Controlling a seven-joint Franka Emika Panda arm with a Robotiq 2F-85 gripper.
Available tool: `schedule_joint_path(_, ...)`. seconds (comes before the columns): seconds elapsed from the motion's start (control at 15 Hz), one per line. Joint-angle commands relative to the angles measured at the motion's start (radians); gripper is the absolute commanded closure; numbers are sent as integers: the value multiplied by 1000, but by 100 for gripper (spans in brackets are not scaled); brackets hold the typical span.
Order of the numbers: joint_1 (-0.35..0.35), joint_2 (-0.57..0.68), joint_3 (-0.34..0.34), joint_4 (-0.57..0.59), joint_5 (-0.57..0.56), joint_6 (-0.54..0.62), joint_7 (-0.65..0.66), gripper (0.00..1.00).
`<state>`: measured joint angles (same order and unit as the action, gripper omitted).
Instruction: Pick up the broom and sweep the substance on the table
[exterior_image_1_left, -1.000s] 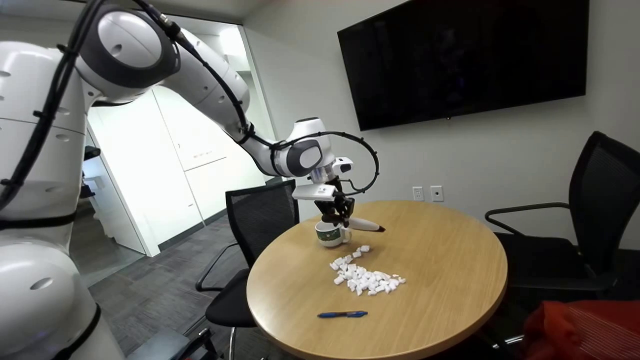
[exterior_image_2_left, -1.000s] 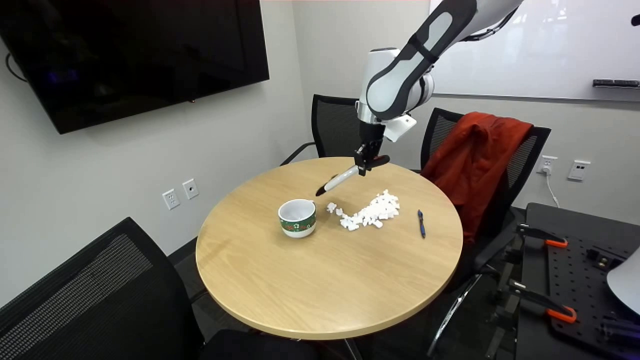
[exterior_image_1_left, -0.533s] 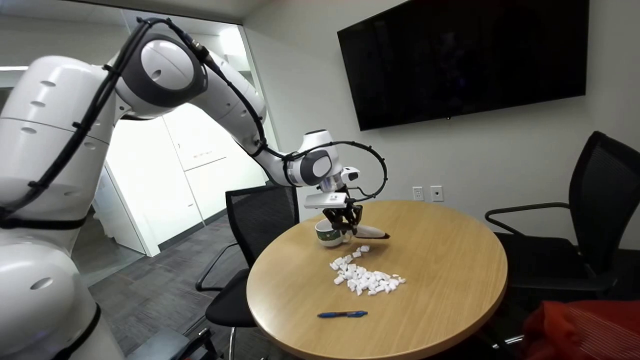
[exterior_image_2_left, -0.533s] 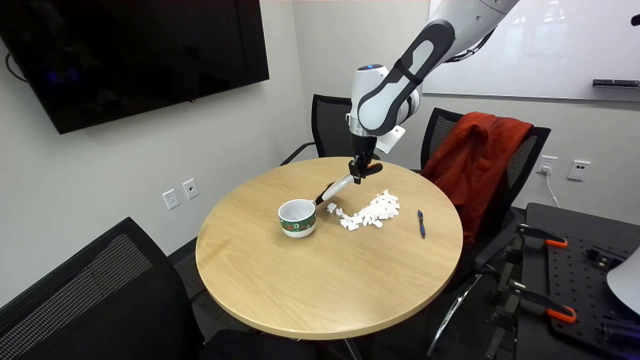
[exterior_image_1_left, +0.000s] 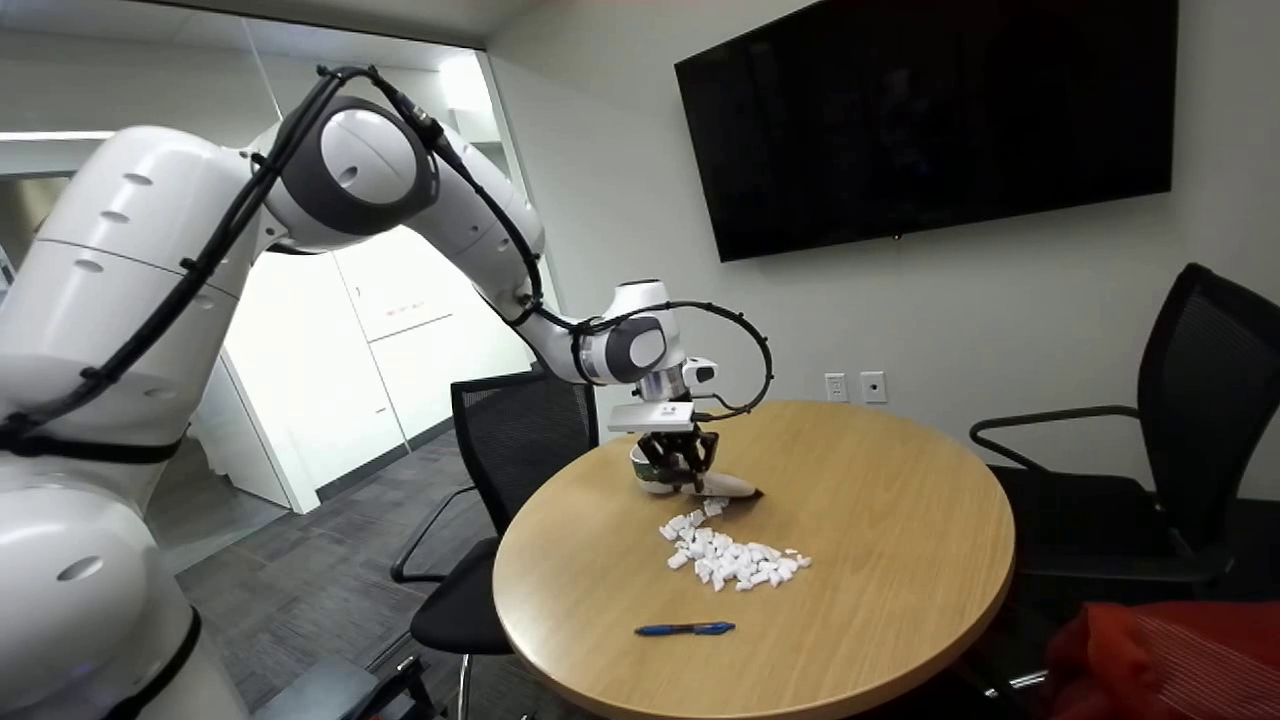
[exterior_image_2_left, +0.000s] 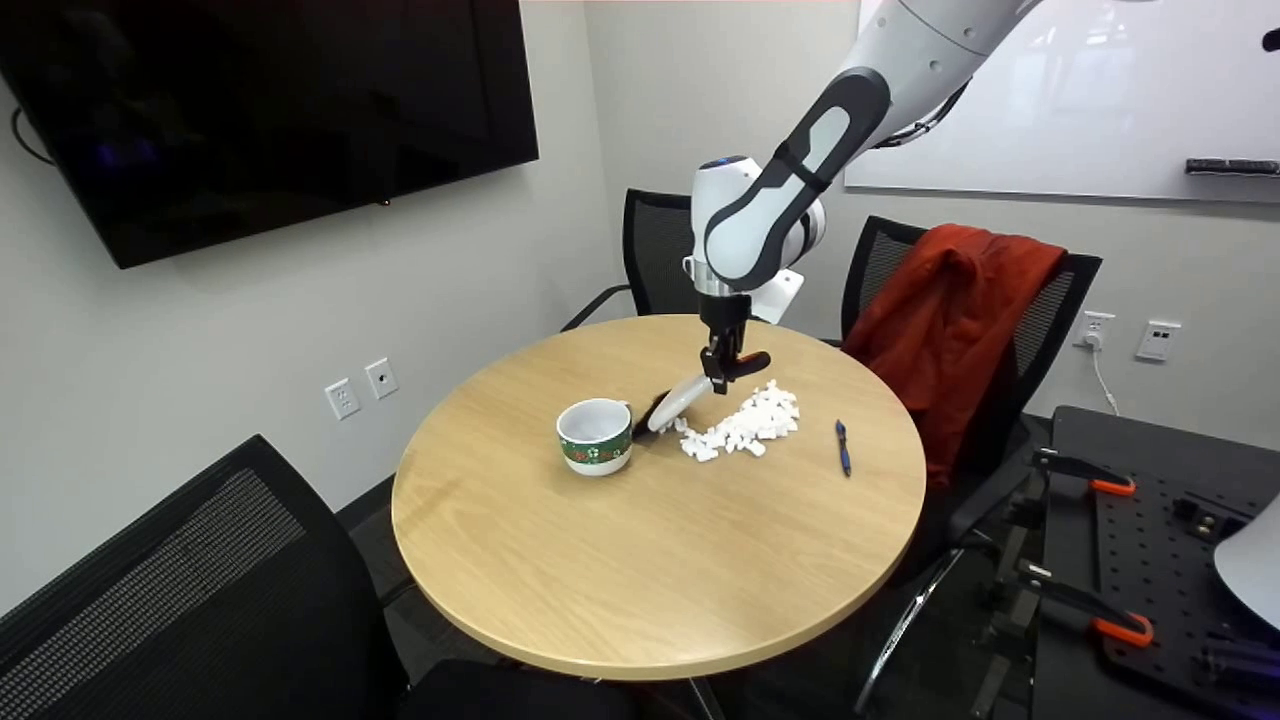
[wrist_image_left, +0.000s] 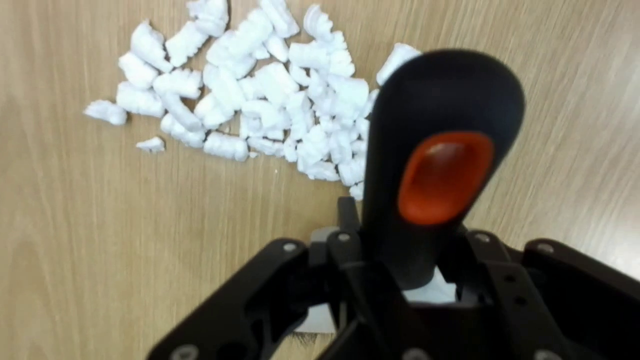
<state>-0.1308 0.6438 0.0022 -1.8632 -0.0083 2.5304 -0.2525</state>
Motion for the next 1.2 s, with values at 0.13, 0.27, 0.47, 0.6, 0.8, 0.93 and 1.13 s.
schedule_joint_path(0.13,5,-90,9,-65,-5,-203,7,87)
schedule_joint_path(0.27,13,-114,2,-76,-5,-300,27,87)
schedule_joint_path(0.47,28,-158,-11,-104,-11,-404,63,87)
schedule_joint_path(0.6,30,-186,-14,-119,-11,-441,68,87)
schedule_joint_path(0.8,30,-240,-14,-179,-2,-321,87,87)
schedule_joint_path(0.93,29,-278,-15,-228,1,-186,101,87)
schedule_joint_path(1.13,18,-311,-12,-278,28,1,112,87)
